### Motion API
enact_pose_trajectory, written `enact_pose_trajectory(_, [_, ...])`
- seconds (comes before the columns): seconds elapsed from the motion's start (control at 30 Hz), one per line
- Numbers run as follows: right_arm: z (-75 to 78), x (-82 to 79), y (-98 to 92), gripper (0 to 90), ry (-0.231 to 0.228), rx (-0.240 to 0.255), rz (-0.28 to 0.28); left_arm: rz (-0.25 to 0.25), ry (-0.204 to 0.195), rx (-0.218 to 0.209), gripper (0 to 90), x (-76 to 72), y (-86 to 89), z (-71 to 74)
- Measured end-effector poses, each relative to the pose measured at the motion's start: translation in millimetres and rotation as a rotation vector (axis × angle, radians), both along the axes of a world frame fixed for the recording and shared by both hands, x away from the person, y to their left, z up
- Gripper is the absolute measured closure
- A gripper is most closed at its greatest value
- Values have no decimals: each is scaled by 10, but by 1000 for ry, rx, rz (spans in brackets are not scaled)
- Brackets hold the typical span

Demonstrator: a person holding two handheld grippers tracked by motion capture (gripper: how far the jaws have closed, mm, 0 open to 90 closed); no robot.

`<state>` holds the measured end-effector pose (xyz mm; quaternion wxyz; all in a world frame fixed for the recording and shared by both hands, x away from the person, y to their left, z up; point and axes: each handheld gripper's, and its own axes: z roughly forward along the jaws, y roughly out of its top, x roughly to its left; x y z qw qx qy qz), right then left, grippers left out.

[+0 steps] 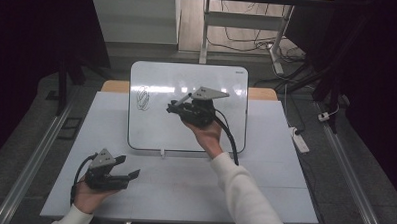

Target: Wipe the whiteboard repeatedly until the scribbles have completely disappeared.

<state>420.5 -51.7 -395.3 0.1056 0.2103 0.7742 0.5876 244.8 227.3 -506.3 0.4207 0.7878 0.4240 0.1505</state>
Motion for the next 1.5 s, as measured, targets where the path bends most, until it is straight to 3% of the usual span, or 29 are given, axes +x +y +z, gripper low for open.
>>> enact_pose_trajectory(0.37, [-40, 440, 496, 777, 7, -36, -5, 3, 7, 24, 254, 15, -7, -31])
enact_pose_trajectory(0.6, [-63, 742, 662, 777, 10, 15, -58, 3, 8, 37, 256, 32, -10, -46])
enact_pose_trajectory(0.73, [-30, 805, 795, 776, 5, 14, -56, 10, 11, 36, 256, 48, 6, -53])
enact_pose_trajectory(0.9, [35, 811, 1016, 777, -60, -38, -64, 9, 9, 39, 257, 39, 8, -51])
enact_pose_trajectory(1.03, [-14, 877, 1044, 777, -30, -38, -75, 13, 9, 33, 256, 34, 24, -54])
enact_pose_trajectory(1.1, [-51, 870, 1075, 777, -32, -65, -70, 15, 8, 30, 257, 32, 31, -52])
enact_pose_trajectory(1.27, [-162, 797, 1189, 777, -5, -91, -9, 16, 8, 31, 257, 27, 24, -49])
enact_pose_trajectory(1.33, [-164, 787, 1206, 778, -35, -112, -7, 17, 5, 33, 257, 21, 29, -45])
enact_pose_trajectory(1.47, [-87, 898, 1072, 778, -23, -15, -91, 21, 5, 29, 257, 14, 39, -46])
enact_pose_trajectory(1.5, [-88, 904, 1063, 778, -18, -7, -90, 21, 6, 29, 257, 15, 41, -47])
